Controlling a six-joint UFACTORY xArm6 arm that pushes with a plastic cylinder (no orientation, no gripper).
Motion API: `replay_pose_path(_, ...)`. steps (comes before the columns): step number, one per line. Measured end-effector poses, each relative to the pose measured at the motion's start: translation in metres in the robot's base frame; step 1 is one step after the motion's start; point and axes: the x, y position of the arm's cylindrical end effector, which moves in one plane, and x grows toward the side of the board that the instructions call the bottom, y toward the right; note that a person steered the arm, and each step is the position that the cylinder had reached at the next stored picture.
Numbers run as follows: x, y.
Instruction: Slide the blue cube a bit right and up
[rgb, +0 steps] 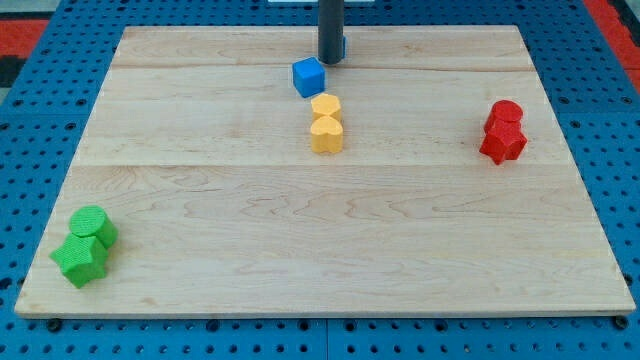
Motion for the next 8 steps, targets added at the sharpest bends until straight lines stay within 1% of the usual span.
replay_pose_path(2,-0.010,0.000)
replay_pose_path(3,-0.010,-0.017)
replay_pose_path(4,-0.010,-0.047)
replay_pose_path(5,0.004,-0.074)
replay_pose_path(6,0.037,-0.079)
replay_pose_path(7,0.054,-0.066)
replay_pose_path(8,0.054,-0.059)
